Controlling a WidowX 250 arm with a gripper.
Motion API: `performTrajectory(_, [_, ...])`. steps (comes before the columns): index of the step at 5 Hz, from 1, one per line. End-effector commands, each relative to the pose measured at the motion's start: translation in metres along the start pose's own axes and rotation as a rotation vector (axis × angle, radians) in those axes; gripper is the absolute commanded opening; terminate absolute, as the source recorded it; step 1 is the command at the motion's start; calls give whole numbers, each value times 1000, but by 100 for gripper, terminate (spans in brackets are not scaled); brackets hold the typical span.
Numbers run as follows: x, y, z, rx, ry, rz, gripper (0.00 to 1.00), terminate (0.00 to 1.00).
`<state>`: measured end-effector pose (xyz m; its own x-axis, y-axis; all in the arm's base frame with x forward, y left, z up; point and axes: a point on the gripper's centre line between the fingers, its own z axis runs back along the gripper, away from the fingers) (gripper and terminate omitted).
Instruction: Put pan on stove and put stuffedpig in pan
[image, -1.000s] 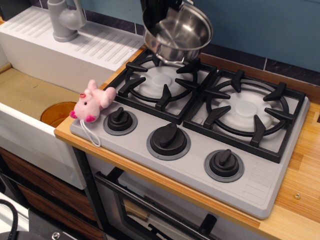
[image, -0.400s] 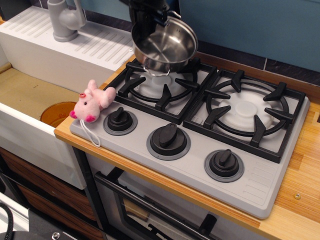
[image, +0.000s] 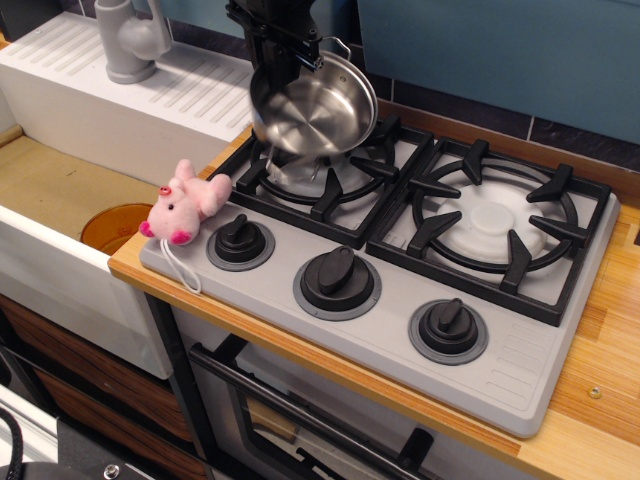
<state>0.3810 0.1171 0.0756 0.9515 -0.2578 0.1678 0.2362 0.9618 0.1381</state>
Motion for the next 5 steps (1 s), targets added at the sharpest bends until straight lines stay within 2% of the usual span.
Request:
performTrajectory(1, [14,-1,21,24,-35,6,100,0])
performTrajectory(3, [22,-1,64,62,27,-7,100,0])
performTrajectory(5, [22,-1,64,62,27,-7,100,0])
